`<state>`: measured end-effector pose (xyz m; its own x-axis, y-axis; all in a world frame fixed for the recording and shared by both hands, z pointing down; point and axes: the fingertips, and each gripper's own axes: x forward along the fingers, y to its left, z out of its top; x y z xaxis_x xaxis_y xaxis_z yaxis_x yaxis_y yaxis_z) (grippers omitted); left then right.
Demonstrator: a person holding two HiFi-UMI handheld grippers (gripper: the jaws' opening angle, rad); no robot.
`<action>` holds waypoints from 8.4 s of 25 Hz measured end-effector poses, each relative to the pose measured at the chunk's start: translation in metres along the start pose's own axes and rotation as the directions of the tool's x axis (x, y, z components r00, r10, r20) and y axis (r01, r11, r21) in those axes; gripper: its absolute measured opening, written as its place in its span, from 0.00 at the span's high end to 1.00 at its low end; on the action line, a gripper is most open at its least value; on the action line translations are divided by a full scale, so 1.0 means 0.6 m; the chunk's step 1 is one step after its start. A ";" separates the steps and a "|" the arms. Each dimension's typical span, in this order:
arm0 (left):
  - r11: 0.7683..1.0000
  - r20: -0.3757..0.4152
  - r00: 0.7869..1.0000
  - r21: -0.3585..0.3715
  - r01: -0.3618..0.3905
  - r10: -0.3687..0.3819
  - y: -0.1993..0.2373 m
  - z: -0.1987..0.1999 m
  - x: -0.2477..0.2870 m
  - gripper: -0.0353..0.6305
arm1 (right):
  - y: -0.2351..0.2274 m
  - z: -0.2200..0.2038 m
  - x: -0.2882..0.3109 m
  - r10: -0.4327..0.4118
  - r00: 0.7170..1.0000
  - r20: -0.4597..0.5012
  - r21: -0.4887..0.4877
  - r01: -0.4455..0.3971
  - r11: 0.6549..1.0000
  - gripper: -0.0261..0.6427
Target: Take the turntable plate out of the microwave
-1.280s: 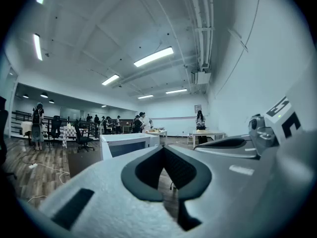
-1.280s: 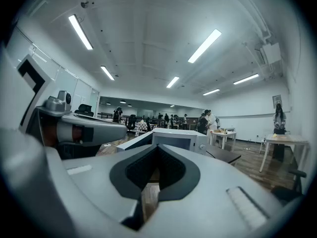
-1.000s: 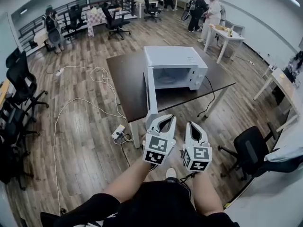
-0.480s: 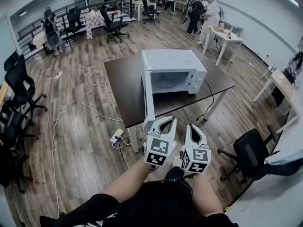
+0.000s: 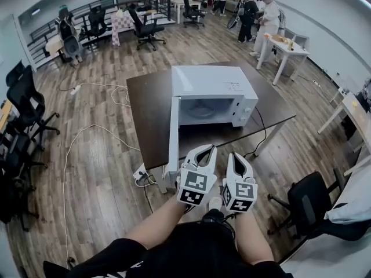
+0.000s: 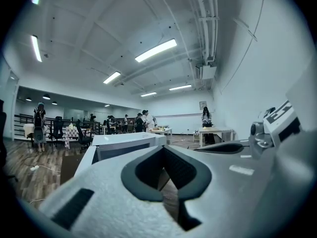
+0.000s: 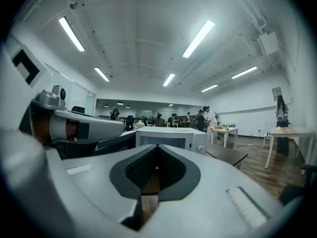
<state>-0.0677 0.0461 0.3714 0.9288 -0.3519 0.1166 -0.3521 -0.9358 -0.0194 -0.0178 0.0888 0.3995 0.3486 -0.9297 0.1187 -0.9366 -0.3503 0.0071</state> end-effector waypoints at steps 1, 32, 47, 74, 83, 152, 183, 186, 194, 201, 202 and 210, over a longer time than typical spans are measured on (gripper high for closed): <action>1.000 -0.004 1.000 -0.002 -0.006 0.006 0.005 0.001 0.018 0.94 | -0.010 0.001 0.018 0.004 1.000 -0.003 0.000 -0.004 1.000 0.95; 0.927 -0.258 0.891 0.075 -0.366 0.373 0.161 -0.092 0.436 0.94 | -0.232 -0.062 0.436 0.391 0.905 -0.170 -0.098 -0.410 0.907 0.95; 0.860 -0.373 0.806 -0.042 -0.509 0.459 0.245 -0.196 0.447 0.94 | -0.199 -0.149 0.521 0.475 0.835 -0.277 -0.006 -0.496 0.868 0.95; 0.331 -0.105 0.883 -0.901 -0.279 0.457 0.373 -0.322 0.442 0.86 | -0.178 -0.322 0.689 0.378 0.855 -0.355 0.771 0.039 0.635 0.81; 0.377 -0.103 0.905 -0.885 -0.273 0.413 0.357 -0.318 0.431 0.88 | -0.172 -0.324 0.700 0.363 0.873 -0.325 0.905 0.175 0.389 0.80; -0.045 -0.074 0.918 -0.997 -0.061 0.389 0.363 -0.382 0.510 0.74 | -0.177 -0.310 0.695 0.367 0.831 -0.418 0.887 0.285 0.364 0.92; -0.032 0.061 0.952 -0.997 0.073 0.300 0.371 -0.373 0.544 0.89 | -0.155 -0.314 0.722 0.415 0.853 -0.317 0.933 0.200 0.301 0.86; -0.046 0.074 0.947 -0.995 0.092 0.312 0.375 -0.372 0.543 0.89 | -0.153 -0.309 0.726 0.427 0.865 -0.264 0.951 0.161 0.262 0.88; -0.045 0.068 0.943 -0.995 0.087 0.325 0.377 -0.380 0.540 0.89 | -0.147 -0.305 0.731 0.454 0.869 -0.195 0.972 0.109 0.209 0.90; 0.004 0.109 0.941 -0.993 0.114 0.320 0.372 -0.359 0.536 0.89 | -0.148 -0.300 0.722 0.457 0.875 -0.162 0.980 0.088 0.179 0.90; 0.004 0.116 0.939 -0.993 0.121 0.324 0.369 -0.358 0.533 0.89 | -0.147 -0.299 0.719 0.459 0.874 -0.160 0.980 0.085 0.180 0.90; 0.022 0.125 0.935 -0.992 0.125 0.332 0.343 -0.349 0.515 0.89 | -0.150 -0.295 0.695 0.480 0.867 -0.131 0.984 0.056 0.168 0.90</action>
<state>0.1227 -0.2505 0.6113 0.7660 -0.6425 -0.0218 -0.0064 -0.0415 0.9991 0.2055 -0.2471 0.6239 -0.1517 -0.9597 0.2366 -0.1030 -0.2227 -0.9694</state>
